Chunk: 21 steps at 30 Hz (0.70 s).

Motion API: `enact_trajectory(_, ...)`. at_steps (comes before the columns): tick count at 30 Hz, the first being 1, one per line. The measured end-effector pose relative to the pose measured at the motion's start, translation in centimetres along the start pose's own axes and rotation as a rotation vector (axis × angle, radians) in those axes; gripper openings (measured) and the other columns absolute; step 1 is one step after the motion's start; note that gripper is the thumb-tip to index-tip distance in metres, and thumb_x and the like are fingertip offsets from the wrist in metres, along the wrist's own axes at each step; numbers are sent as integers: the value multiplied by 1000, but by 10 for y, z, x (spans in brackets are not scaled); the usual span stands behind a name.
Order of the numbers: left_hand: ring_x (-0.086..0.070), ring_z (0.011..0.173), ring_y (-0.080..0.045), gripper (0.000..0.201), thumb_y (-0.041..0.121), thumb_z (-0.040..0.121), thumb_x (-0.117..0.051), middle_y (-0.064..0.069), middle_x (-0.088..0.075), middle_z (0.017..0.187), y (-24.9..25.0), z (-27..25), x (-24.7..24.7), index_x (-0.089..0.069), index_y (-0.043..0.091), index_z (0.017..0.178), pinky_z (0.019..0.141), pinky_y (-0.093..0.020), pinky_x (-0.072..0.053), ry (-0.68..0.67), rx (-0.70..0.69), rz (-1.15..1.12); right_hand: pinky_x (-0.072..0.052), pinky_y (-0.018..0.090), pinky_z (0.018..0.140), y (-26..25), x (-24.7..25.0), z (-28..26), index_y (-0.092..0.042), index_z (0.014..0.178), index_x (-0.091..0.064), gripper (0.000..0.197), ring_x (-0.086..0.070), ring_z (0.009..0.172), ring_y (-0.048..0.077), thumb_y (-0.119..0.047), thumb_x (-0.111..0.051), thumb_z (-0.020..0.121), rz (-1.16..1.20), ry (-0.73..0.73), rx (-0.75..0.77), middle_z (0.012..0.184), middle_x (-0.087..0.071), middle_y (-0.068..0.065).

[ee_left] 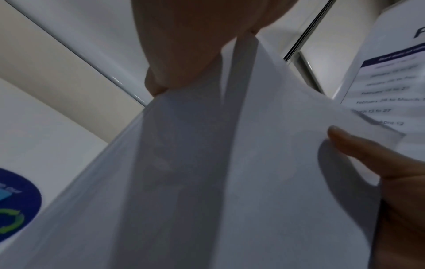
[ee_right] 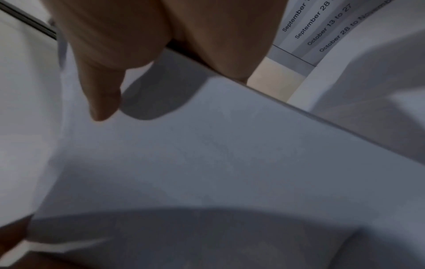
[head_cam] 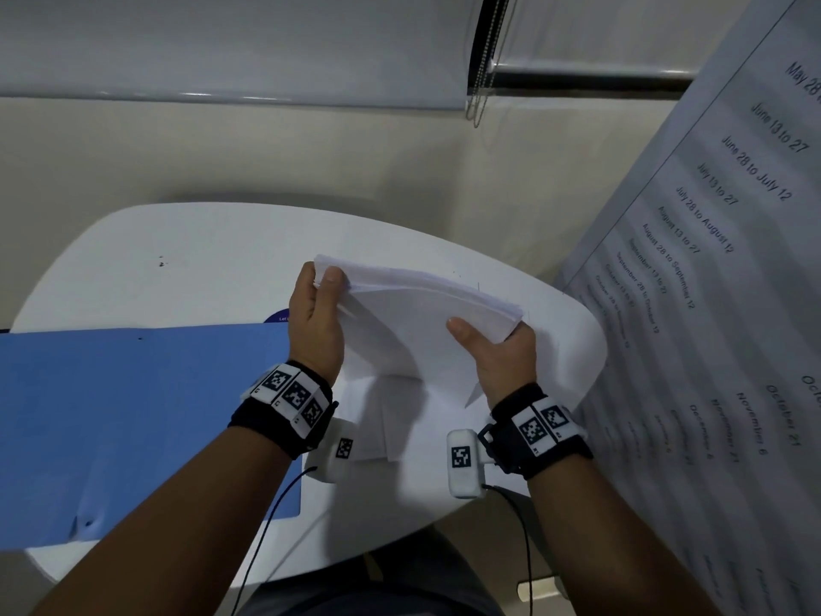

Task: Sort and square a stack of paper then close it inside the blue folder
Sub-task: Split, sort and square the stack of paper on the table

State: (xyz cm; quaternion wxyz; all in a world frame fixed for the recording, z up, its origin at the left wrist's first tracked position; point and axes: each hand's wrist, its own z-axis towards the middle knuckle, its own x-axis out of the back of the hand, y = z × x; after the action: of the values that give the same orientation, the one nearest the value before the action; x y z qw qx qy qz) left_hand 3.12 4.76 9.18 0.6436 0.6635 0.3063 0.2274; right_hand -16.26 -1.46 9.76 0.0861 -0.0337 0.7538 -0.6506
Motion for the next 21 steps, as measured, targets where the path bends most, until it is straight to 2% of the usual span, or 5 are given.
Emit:
enact_trajectory(2,-50,73,-22,21,28,92,-49,-5,-54,78,2,1,-2,-52,12,80,71,-33,-42,21,-41,-22,-56,22,68,-1,-2,0,-11,87,-71,20,-72,78,11,-6,-83,72,-11,16,14,78,-75,-6)
enact_trajectory(6,-31,61,-13,21,10,84,-45,11,-37,61,7,5,-7,-36,17,66,56,-27,-26,16,-77,-70,-56,21,69,3,0,3,-12,88,-73,22,-73,81,13,-4,-83,71,-9,19,7,82,-76,-4)
enact_trajectory(13,-52,73,-6,6,22,95,-49,16,-55,80,4,4,-3,-51,16,92,68,-23,-44,-51,-148,15,-60,30,78,9,5,6,-10,96,-71,26,-72,83,12,3,-78,75,-95,44,25,85,-76,-6)
enact_trajectory(18,-59,80,-6,29,30,95,-53,15,-61,84,-5,5,6,-52,3,106,75,-31,-48,-74,-108,13,-58,33,83,7,2,1,-13,100,-69,21,-71,91,16,-3,-72,83,-64,-17,-7,91,-75,-3)
enact_trajectory(21,-60,80,-1,32,37,91,-57,20,-64,84,-6,6,9,-54,9,106,73,-30,-48,-94,-86,8,-54,39,93,2,-1,0,-5,103,-69,15,-69,99,21,-12,-66,90,36,36,37,97,-73,2)
